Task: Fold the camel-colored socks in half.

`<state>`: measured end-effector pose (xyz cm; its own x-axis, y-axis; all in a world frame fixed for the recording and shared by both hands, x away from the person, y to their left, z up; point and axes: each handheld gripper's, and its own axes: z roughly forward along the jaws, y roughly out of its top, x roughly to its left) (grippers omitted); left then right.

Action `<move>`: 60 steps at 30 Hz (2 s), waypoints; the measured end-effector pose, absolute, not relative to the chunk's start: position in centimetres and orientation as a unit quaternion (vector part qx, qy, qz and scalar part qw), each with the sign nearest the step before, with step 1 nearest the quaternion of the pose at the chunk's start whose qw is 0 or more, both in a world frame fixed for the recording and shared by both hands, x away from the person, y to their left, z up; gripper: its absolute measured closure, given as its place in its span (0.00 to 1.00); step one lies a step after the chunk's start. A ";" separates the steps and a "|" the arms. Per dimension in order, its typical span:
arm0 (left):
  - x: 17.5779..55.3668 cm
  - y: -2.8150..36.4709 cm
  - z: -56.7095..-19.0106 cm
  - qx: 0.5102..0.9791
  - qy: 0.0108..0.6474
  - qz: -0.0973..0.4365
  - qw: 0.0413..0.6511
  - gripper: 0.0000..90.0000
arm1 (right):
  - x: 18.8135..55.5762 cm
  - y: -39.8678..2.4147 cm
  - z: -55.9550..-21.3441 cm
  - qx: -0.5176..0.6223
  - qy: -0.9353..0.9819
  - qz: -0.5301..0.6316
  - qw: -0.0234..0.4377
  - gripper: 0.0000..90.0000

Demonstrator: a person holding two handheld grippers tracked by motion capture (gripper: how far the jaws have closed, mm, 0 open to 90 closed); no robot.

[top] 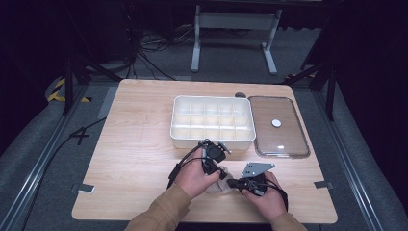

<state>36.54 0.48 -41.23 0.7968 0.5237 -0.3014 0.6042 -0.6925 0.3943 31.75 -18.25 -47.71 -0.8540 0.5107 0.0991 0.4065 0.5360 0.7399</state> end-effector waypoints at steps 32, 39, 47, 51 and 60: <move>35.4 6.2 -41.8 0.903 0.323 -0.057 0.278 0.89 | 31.8 -19.3 -42.7 0.278 0.847 0.444 0.096 0.99; 34.9 6.9 -42.6 0.904 0.317 -0.043 0.284 0.93 | 31.7 -18.0 -42.0 0.259 0.845 0.459 0.086 0.99; 34.4 7.5 -43.1 0.908 0.316 -0.047 0.270 0.94 | 31.6 -15.8 -42.2 0.235 0.853 0.460 0.074 0.99; 34.2 7.8 -43.3 0.907 0.321 -0.050 0.268 0.94 | 32.0 -15.2 -42.7 0.240 0.856 0.453 0.070 0.99; 34.2 6.7 -44.5 0.913 0.313 -0.068 0.254 0.93 | 31.8 -15.2 -43.5 0.247 0.867 0.427 0.072 0.98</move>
<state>34.21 6.70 -44.46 0.7949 0.5363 -0.2839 0.6058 -0.6749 0.4213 31.84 -15.22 -43.48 -0.8676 0.4897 0.0865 0.3671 0.5133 0.7757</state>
